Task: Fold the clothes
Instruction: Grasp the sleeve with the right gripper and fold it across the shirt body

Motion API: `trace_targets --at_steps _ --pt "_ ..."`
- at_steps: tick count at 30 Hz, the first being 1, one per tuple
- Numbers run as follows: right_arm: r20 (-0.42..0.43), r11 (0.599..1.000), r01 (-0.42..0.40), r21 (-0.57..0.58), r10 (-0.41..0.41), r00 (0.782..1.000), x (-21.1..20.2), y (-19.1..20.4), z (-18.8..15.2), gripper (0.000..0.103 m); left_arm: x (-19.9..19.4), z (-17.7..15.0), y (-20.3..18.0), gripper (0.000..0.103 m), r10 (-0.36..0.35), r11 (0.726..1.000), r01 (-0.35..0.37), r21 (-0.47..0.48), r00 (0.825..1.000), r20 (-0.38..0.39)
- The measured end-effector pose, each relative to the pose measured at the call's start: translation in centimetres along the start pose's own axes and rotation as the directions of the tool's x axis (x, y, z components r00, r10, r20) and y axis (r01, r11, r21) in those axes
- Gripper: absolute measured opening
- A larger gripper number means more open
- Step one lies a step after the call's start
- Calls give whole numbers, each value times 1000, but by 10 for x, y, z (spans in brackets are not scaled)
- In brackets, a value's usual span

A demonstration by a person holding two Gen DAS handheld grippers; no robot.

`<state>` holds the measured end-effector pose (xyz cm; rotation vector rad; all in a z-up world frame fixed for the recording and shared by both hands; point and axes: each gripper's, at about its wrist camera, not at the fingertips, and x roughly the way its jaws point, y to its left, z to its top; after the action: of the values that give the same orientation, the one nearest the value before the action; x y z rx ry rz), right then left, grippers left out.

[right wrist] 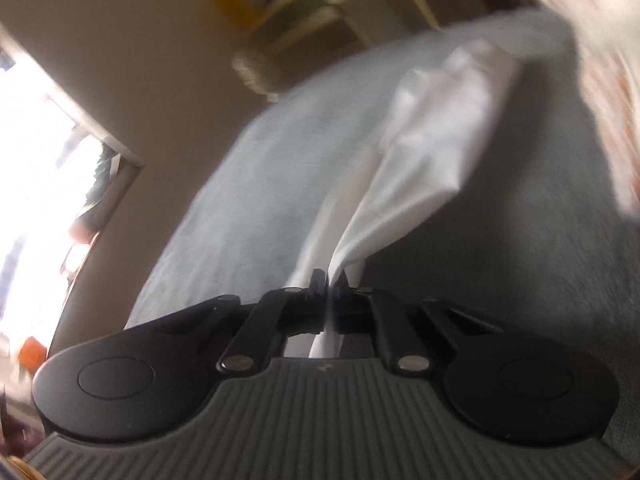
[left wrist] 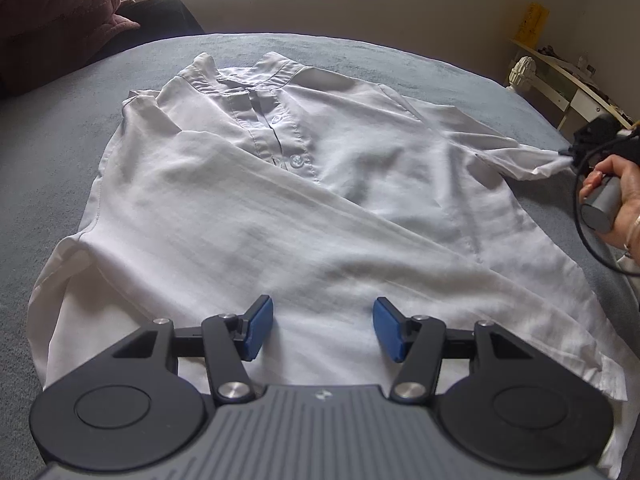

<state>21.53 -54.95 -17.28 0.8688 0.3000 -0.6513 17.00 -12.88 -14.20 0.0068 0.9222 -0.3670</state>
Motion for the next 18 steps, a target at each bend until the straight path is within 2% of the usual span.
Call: trace_targets --at_steps 2,3,5,7,9,10,13,14,15,16,18 --pt "-19 987 -113 -114 112 994 -17 20 1 1 -1 0 1 57 -3 1000 3 -4 1000 0" --pt "-47 969 -182 -169 177 983 -26 30 2 1 -2 0 1 57 -4 1000 4 -7 1000 -1" --pt "-144 900 -336 -277 307 941 -48 50 -2 1 -3 -1 2 57 -3 1000 3 -9 1000 -2" --pt "-269 788 -484 -381 407 873 -73 69 -12 1 -4 -1 3 56 2 1000 -2 -7 1000 -5" --pt "-399 647 -605 -464 457 795 -98 85 -24 1 -6 -2 3 56 12 1000 -12 -5 1000 -4" --pt "-462 573 -648 -502 456 761 -110 91 -34 2 -8 -2 4 56 17 1000 -17 -5 1000 -2" --pt "-613 399 -724 -563 386 689 -135 93 -75 4 -13 -2 6 56 31 1000 -31 -1 1000 3" --pt "-645 356 -733 -579 350 679 -139 91 -90 4 -15 -1 6 56 37 999 -37 2 999 5" --pt "-665 322 -731 -602 304 682 -143 87 -104 4 -17 -1 7 57 44 999 -44 6 999 7" --pt "-681 289 -726 -624 253 687 -147 83 -119 4 -20 -1 7 56 50 999 -50 9 999 9" --pt "-681 246 -701 -669 176 711 -154 75 -137 7 -29 1 8 57 58 998 -58 10 998 14"
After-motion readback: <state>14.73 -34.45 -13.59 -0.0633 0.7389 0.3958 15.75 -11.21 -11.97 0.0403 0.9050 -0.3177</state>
